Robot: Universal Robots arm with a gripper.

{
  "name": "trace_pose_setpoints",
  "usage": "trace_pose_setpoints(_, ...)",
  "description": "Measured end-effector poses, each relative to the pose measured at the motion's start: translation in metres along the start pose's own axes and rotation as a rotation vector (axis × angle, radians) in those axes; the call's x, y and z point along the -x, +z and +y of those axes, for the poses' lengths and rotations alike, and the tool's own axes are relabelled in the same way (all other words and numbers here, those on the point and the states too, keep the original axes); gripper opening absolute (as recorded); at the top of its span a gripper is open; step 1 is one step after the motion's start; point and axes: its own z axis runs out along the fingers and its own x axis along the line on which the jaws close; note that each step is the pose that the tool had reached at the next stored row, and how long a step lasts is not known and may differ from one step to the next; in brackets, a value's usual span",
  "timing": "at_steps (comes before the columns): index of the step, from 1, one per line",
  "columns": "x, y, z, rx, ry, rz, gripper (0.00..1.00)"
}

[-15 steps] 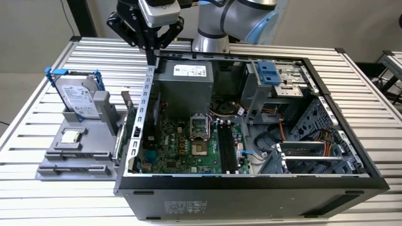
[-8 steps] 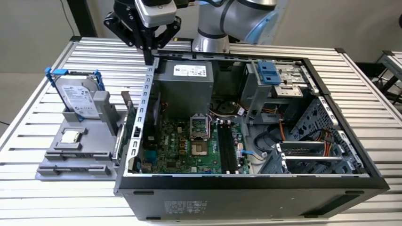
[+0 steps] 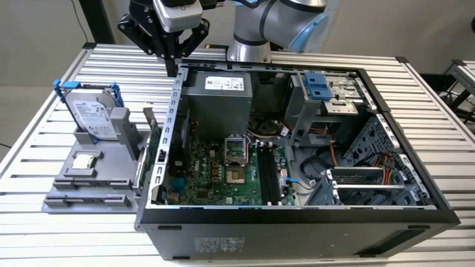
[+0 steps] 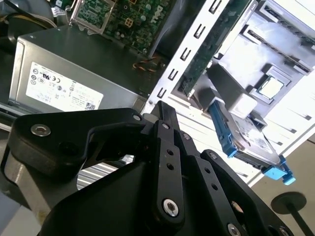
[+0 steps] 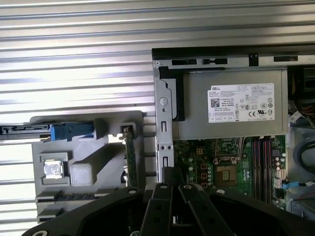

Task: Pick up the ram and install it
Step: 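Reach for the ram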

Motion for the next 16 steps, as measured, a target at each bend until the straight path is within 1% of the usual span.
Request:
trace_pose_setpoints(9, -0.0038, -0.0001, -0.0003, 0.0000, 0.000, 0.0000, 0.00)
trace_pose_setpoints(13, -0.0069, -0.0002, -0.0005, -0.0001, 0.000, 0.0001, 0.00)
trace_pose_setpoints(16, -0.0074, -0.0002, -0.0005, 0.0000, -0.001, 0.0003, 0.00)
